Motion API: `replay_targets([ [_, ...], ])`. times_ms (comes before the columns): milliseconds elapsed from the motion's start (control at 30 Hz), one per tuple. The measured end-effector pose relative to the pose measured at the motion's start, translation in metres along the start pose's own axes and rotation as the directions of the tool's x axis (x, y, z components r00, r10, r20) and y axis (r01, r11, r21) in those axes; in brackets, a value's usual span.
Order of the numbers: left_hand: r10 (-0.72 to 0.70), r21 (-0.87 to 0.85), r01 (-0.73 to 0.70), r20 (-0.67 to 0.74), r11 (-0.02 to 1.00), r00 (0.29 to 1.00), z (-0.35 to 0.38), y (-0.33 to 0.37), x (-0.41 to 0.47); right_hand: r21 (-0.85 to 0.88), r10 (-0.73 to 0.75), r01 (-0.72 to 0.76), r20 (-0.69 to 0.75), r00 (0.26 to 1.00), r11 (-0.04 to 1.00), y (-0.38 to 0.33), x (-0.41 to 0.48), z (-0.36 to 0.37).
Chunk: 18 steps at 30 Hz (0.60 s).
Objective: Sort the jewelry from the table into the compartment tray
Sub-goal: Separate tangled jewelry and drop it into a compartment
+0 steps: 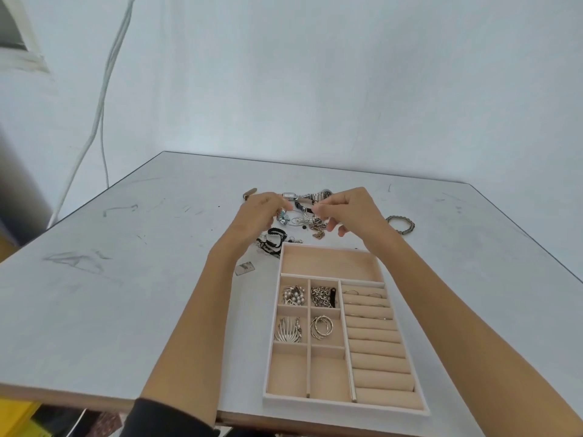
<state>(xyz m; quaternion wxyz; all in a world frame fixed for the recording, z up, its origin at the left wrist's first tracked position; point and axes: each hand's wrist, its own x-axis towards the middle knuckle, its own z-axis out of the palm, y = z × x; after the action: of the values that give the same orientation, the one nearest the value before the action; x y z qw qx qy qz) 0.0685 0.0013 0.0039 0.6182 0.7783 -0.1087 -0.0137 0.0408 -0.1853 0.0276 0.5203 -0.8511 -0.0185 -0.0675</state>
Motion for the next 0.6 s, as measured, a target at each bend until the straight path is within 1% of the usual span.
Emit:
replay_targets([
  [100, 0.03, 0.142, -0.036, 0.046, 0.989, 0.999, 0.003, -0.003, -0.001, 0.043, 0.014, -0.014, 0.007, 1.0, 0.999, 0.003, -0.001, 0.003],
  [300, 0.101, 0.232, -0.117, 0.078, 0.966, 0.992, 0.008, -0.01, 0.0, 0.134, 0.039, -0.04, 0.01, 0.999, 0.99, 0.007, -0.001, 0.007],
  [400, 0.139, 0.256, -0.146, 0.044, 0.956, 0.989, 0.008, -0.011, 0.002, 0.153, 0.05, -0.05, -0.001, 0.999, 0.987, 0.011, 0.0, 0.008],
  [500, 0.166, 0.249, -0.159, -0.004, 0.955, 0.986, 0.006, -0.011, 0.004, 0.129, 0.05, -0.048, -0.016, 0.999, 0.99, 0.017, 0.001, 0.007],
  [600, 0.216, 0.243, -0.19, -0.084, 0.951, 0.973, 0.005, -0.01, 0.004, 0.109, 0.058, -0.057, -0.007, 0.998, 0.992, 0.024, 0.001, 0.006],
])
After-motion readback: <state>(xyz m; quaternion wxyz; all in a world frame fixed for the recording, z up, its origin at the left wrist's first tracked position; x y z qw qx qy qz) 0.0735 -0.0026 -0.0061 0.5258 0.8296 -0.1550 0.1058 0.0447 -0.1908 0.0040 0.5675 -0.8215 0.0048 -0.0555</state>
